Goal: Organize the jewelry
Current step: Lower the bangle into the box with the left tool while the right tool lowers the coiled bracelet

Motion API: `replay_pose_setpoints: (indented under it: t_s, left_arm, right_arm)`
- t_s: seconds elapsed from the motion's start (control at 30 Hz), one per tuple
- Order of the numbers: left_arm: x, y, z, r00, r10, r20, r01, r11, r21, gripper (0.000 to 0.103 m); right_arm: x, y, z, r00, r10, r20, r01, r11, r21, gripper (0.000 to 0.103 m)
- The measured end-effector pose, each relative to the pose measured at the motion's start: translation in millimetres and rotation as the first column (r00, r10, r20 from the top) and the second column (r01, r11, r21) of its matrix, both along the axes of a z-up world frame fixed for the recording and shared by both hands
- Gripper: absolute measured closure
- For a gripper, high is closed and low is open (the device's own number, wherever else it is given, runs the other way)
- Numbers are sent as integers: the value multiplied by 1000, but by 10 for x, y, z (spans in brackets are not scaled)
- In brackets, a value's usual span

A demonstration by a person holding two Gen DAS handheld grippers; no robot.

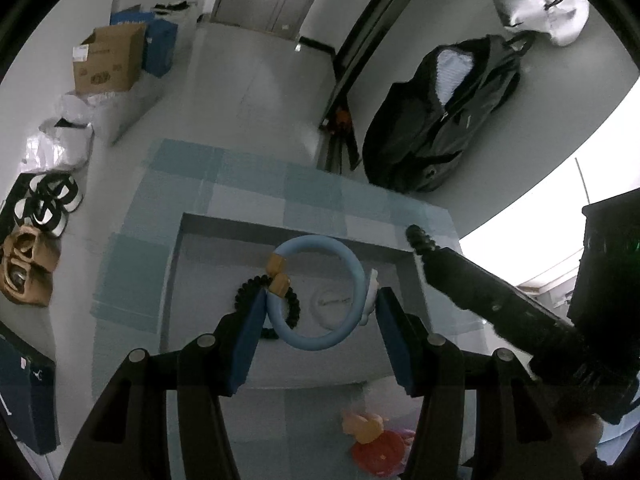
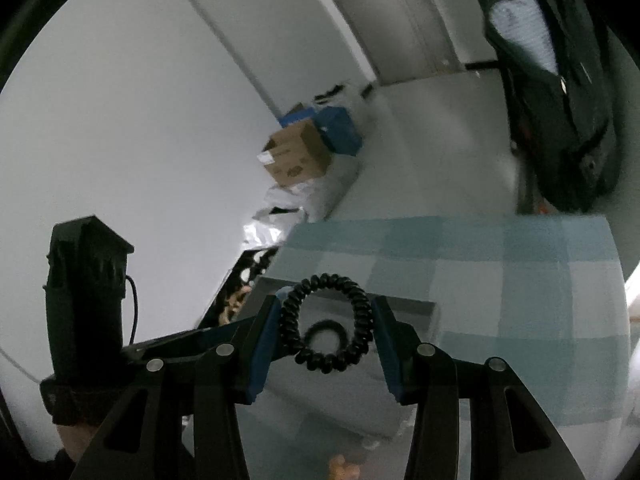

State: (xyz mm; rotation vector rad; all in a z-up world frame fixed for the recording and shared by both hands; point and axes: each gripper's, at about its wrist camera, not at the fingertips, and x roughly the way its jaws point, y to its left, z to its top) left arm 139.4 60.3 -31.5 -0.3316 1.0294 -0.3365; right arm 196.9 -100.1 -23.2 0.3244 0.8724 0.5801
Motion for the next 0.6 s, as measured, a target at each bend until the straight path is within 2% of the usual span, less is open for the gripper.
replay_pose_setpoints:
  t_s: [0.3, 0.43, 0.6]
  left_arm:
    - [80, -17, -66, 1000, 3, -29, -3, 1000, 27, 52]
    - [115, -59, -117, 999, -11, -38, 13, 998, 65, 52]
    - [103, -76, -119, 1000, -17, -22, 19, 997, 78, 52]
  right_arm:
    - [124, -25, -161, 997, 5, -76, -4, 1000, 13, 58]
    - [160, -33, -212, 994, 8, -106, -7, 1000, 12, 58]
    - [187, -68, -290, 989, -5, -147, 8, 1000, 19, 58]
